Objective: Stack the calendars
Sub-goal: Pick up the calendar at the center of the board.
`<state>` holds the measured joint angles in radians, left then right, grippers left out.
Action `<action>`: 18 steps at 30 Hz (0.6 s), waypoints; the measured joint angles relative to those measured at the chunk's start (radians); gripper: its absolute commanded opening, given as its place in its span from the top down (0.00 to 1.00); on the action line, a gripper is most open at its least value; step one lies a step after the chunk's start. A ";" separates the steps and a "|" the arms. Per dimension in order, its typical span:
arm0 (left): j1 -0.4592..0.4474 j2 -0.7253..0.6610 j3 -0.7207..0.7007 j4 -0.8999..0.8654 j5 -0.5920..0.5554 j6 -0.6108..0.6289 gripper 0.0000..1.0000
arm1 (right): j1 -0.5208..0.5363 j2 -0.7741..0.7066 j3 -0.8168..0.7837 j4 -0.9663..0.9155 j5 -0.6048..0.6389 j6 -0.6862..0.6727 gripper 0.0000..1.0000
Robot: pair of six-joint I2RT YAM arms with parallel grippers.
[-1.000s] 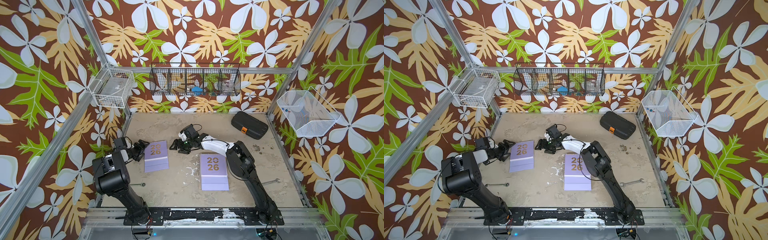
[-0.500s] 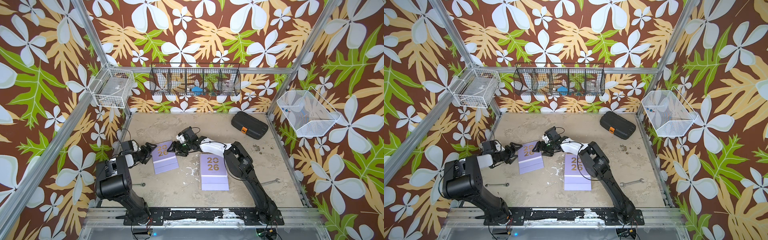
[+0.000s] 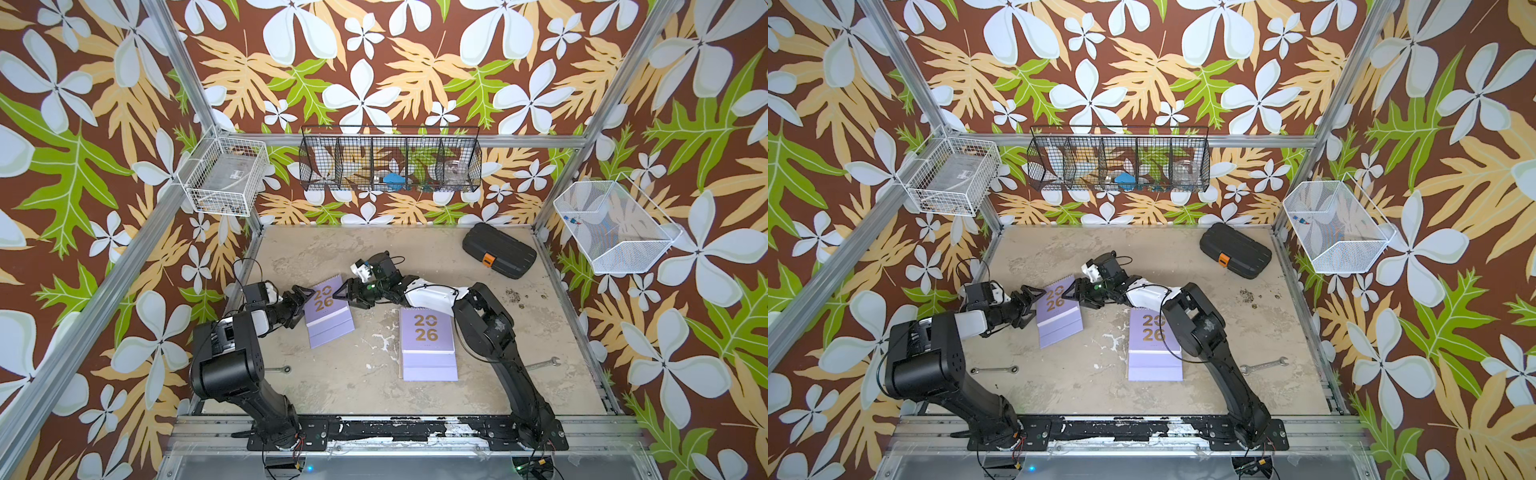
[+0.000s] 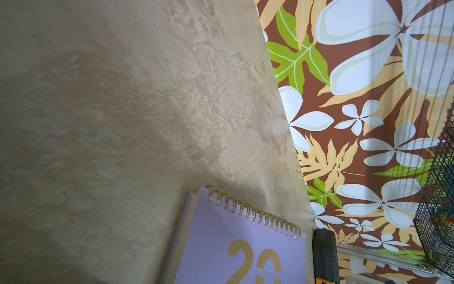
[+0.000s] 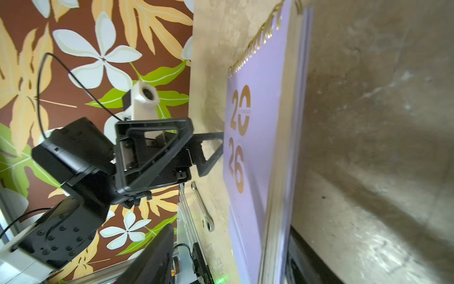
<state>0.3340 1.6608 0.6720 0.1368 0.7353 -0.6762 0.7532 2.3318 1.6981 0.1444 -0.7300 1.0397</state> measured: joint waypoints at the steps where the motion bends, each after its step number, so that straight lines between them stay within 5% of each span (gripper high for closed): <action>1: 0.000 0.000 0.002 -0.002 0.003 -0.003 0.07 | -0.003 -0.002 -0.006 0.014 -0.002 0.002 0.43; 18: -0.002 -0.016 -0.001 -0.019 0.017 -0.023 0.07 | -0.019 0.075 0.068 0.034 -0.025 0.008 0.77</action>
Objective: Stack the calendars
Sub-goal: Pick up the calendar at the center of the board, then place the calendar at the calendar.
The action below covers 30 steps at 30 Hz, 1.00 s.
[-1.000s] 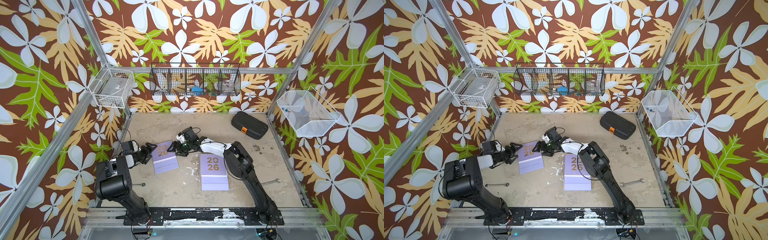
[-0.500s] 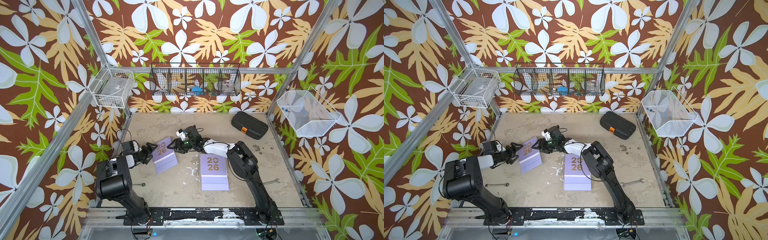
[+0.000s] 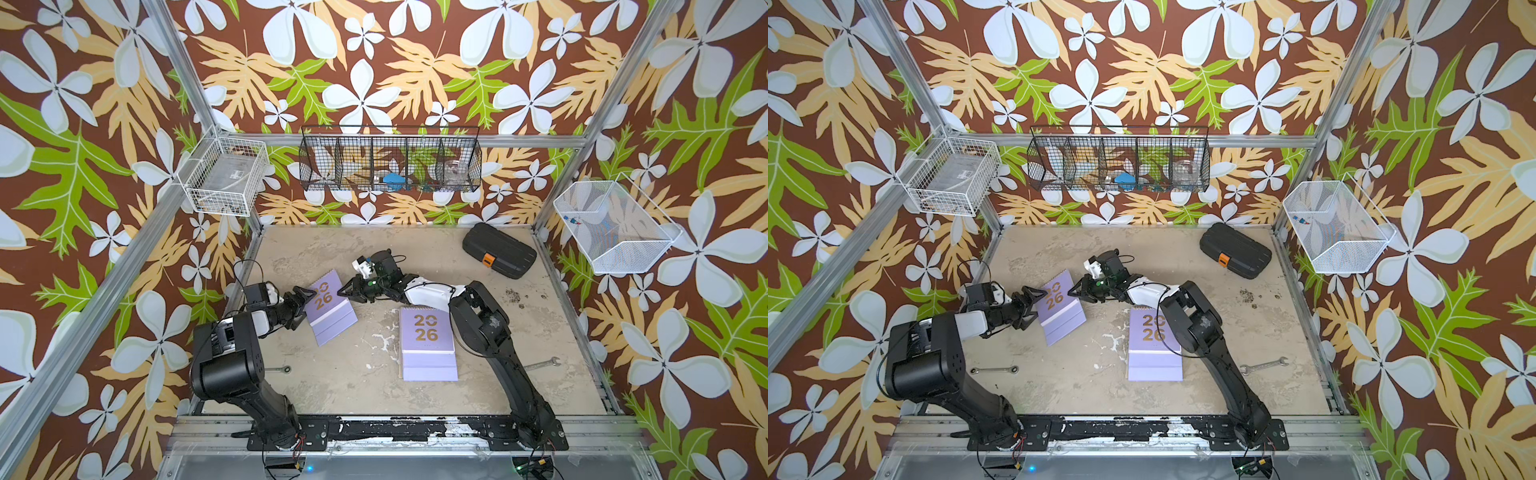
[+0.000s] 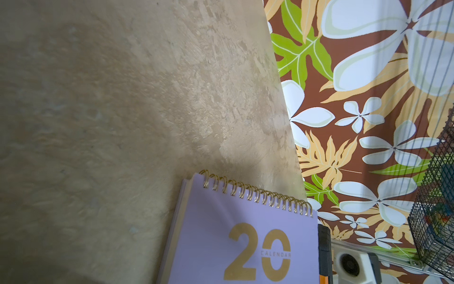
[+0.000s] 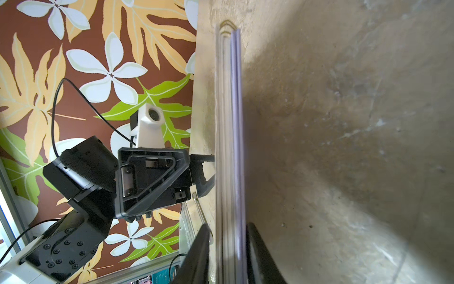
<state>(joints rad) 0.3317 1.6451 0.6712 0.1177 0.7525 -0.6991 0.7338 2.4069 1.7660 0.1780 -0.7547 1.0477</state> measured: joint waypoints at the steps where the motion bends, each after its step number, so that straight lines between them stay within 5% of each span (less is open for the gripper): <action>1: 0.000 0.000 0.000 -0.002 0.001 0.000 0.07 | 0.000 0.004 0.004 0.000 -0.001 0.000 0.80; 15: -0.027 -0.123 0.015 -0.152 -0.015 -0.061 0.07 | -0.058 -0.198 -0.174 -0.001 0.018 0.000 0.90; 30: -0.314 -0.371 -0.068 -0.026 -0.039 -0.327 0.07 | -0.235 -0.850 -0.825 0.099 0.074 0.025 0.91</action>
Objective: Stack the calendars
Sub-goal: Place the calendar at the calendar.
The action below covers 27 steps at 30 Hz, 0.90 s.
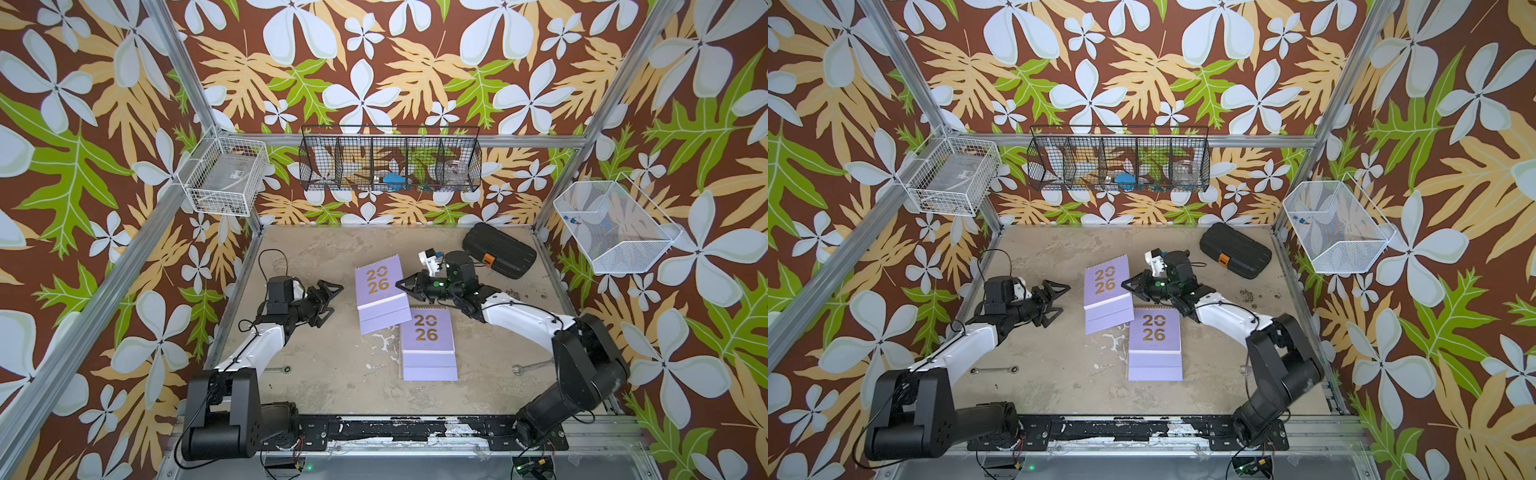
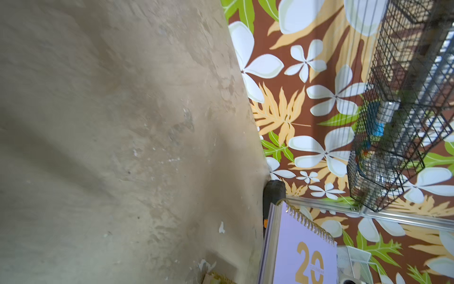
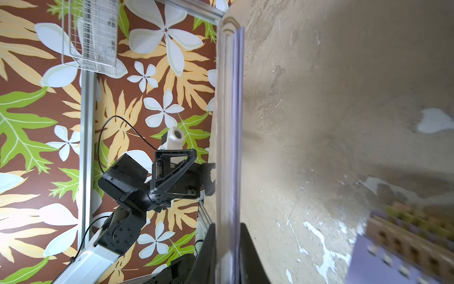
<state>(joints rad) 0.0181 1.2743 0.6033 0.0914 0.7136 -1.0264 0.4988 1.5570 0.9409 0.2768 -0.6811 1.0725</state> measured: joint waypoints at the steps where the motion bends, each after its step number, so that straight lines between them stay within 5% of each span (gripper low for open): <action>1: -0.024 -0.009 -0.007 0.011 -0.007 -0.020 0.07 | -0.011 -0.042 -0.038 -0.001 0.000 0.001 0.91; 15: -0.370 -0.034 -0.106 0.198 -0.139 -0.223 0.08 | -0.177 -0.574 -0.466 -0.093 -0.037 0.000 0.90; 27: -0.568 0.079 -0.108 0.365 -0.228 -0.337 0.08 | -0.280 -0.663 -0.570 -0.136 -0.160 -0.056 0.90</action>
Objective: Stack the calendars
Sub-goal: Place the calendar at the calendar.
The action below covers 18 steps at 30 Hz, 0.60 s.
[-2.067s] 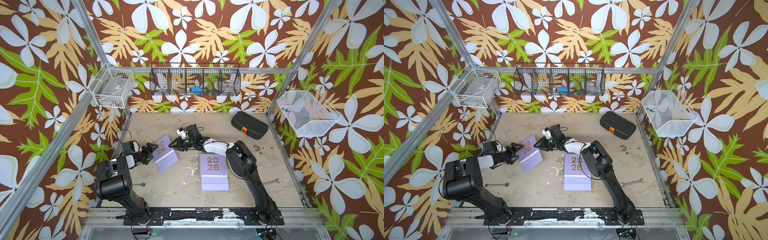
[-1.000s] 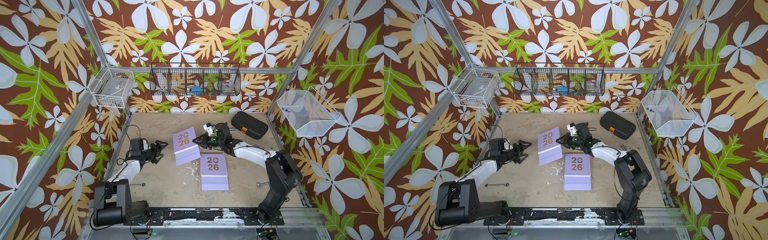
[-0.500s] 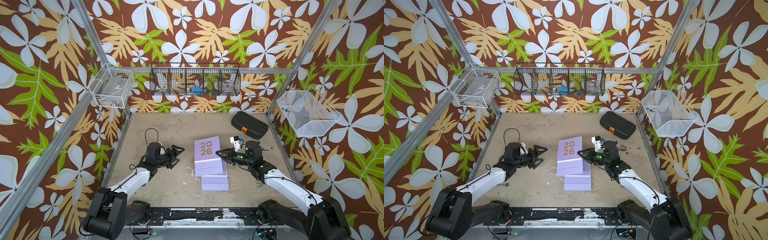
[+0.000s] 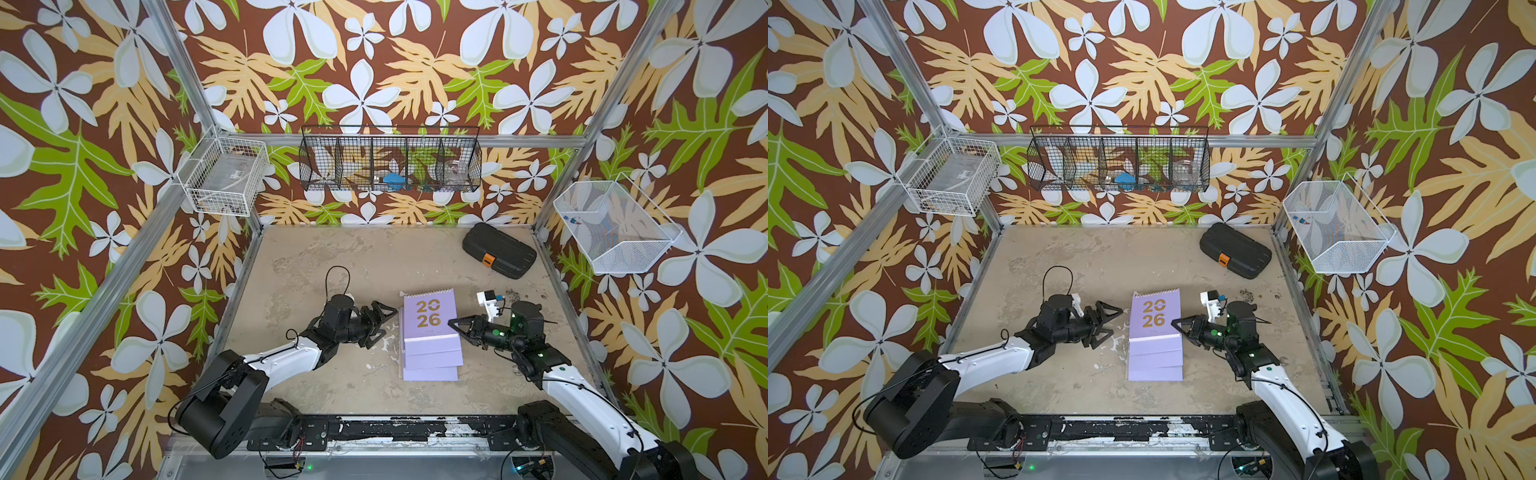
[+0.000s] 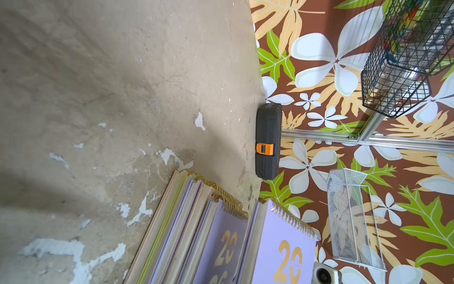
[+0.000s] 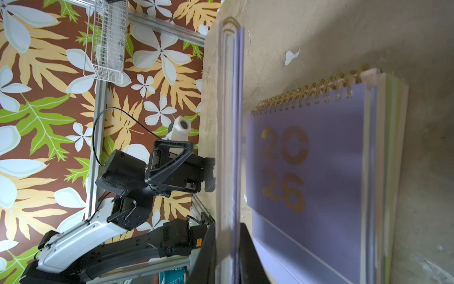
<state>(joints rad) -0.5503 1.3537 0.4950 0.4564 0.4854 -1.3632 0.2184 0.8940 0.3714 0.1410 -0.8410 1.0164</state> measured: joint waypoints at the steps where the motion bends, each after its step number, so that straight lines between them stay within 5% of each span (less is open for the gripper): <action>1: -0.008 0.009 0.003 0.013 -0.008 -0.008 0.08 | 0.000 -0.003 -0.010 0.000 -0.005 -0.002 0.90; 18: -0.085 0.119 0.049 0.122 -0.028 -0.061 0.08 | -0.002 0.031 -0.090 0.076 -0.050 -0.010 0.90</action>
<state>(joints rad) -0.6350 1.4723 0.5438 0.5781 0.4572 -1.4242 0.2161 0.9245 0.2813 0.2173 -0.8913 1.0065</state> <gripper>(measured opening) 0.919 0.147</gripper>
